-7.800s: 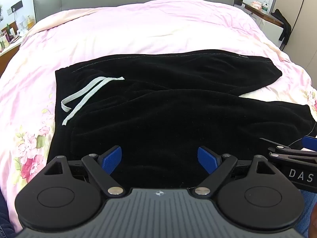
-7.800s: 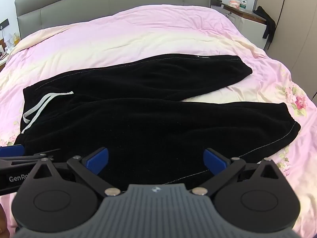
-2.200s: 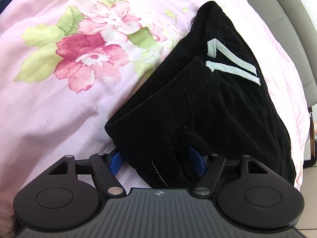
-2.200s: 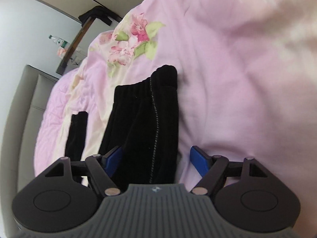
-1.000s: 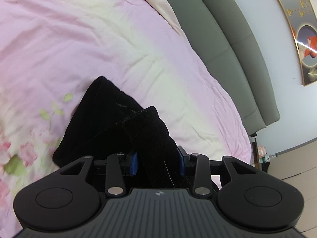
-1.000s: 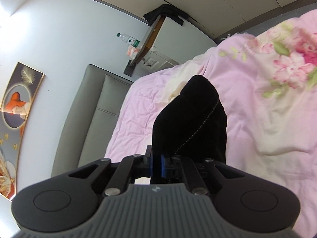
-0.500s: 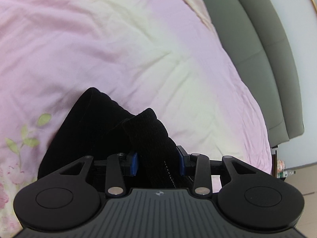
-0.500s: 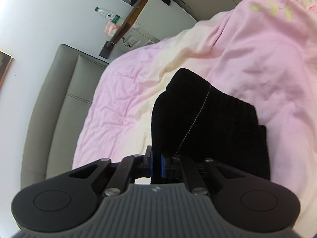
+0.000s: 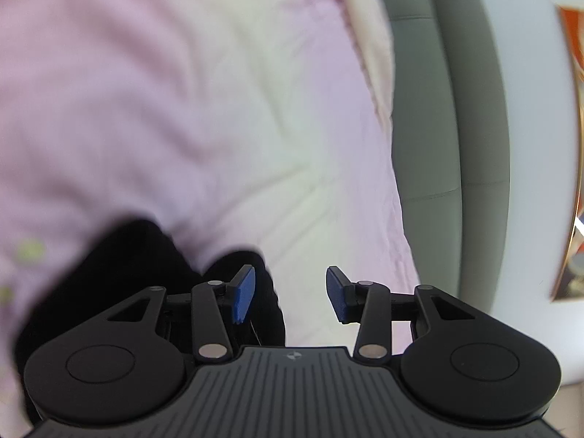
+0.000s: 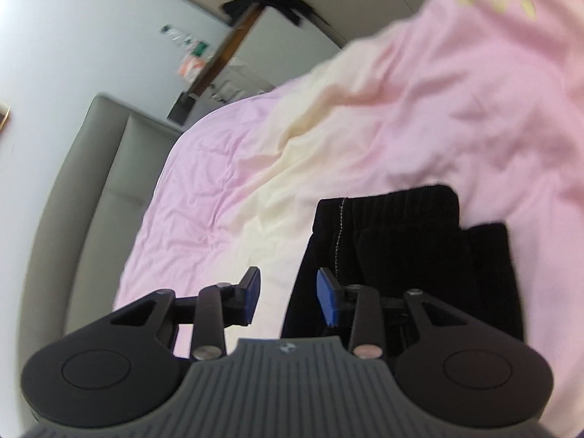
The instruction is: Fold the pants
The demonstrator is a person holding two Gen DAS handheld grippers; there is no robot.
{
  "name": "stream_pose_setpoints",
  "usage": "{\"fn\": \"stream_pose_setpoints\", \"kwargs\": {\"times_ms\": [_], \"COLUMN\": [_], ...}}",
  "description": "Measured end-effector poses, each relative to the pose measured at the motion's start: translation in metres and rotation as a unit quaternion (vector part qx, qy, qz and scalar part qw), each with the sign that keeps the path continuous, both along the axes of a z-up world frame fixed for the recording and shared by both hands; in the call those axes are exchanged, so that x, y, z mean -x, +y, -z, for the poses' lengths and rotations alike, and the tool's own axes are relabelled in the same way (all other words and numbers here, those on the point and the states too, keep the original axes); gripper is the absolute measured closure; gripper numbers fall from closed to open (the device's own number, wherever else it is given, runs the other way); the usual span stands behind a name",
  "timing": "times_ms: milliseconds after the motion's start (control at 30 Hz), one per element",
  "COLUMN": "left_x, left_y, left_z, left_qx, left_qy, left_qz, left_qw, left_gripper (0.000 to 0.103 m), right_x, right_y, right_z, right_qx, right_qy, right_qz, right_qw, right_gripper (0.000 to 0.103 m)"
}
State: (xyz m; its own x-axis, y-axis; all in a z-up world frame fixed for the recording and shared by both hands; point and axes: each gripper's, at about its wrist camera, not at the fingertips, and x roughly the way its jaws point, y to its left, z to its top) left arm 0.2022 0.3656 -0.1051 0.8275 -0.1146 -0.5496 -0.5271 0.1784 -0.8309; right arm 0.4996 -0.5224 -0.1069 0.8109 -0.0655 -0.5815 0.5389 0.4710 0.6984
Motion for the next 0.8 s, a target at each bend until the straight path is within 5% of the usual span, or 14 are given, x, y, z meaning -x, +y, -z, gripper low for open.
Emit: {"fn": "stream_pose_setpoints", "kwargs": {"times_ms": [100, 200, 333, 500, 667, 733, 800], "left_x": [0.011, 0.025, 0.034, 0.049, 0.061, 0.064, 0.068], "left_y": [-0.001, -0.013, -0.03, -0.049, -0.055, -0.054, -0.052], "left_z": [-0.027, -0.032, -0.02, -0.008, 0.002, 0.007, 0.009], "left_qx": [-0.105, -0.175, -0.222, -0.232, -0.208, -0.199, -0.198], "left_qy": [0.032, 0.052, 0.068, 0.068, 0.051, 0.044, 0.038], "left_qz": [0.046, 0.096, 0.144, 0.186, 0.2, 0.204, 0.21], "left_qw": [0.9929, 0.9784, 0.962, 0.9524, 0.9562, 0.9574, 0.9567], "left_gripper": [0.028, 0.028, 0.028, 0.028, 0.028, 0.028, 0.028], "right_x": [0.003, 0.015, 0.027, 0.025, 0.009, -0.002, -0.009], "right_y": [0.035, 0.087, 0.163, 0.246, 0.292, 0.306, 0.312], "right_z": [-0.006, -0.003, -0.003, 0.003, 0.03, 0.037, 0.037], "right_qx": [0.046, 0.044, 0.029, -0.013, -0.067, -0.04, -0.027], "right_qy": [0.04, 0.06, 0.072, 0.119, 0.186, 0.213, 0.206], "right_qz": [-0.097, -0.199, -0.307, -0.395, -0.38, -0.374, -0.353], "right_qw": [0.993, 0.977, 0.949, 0.911, 0.904, 0.902, 0.912], "right_gripper": [0.069, 0.069, 0.068, 0.065, 0.063, 0.097, 0.102]}}
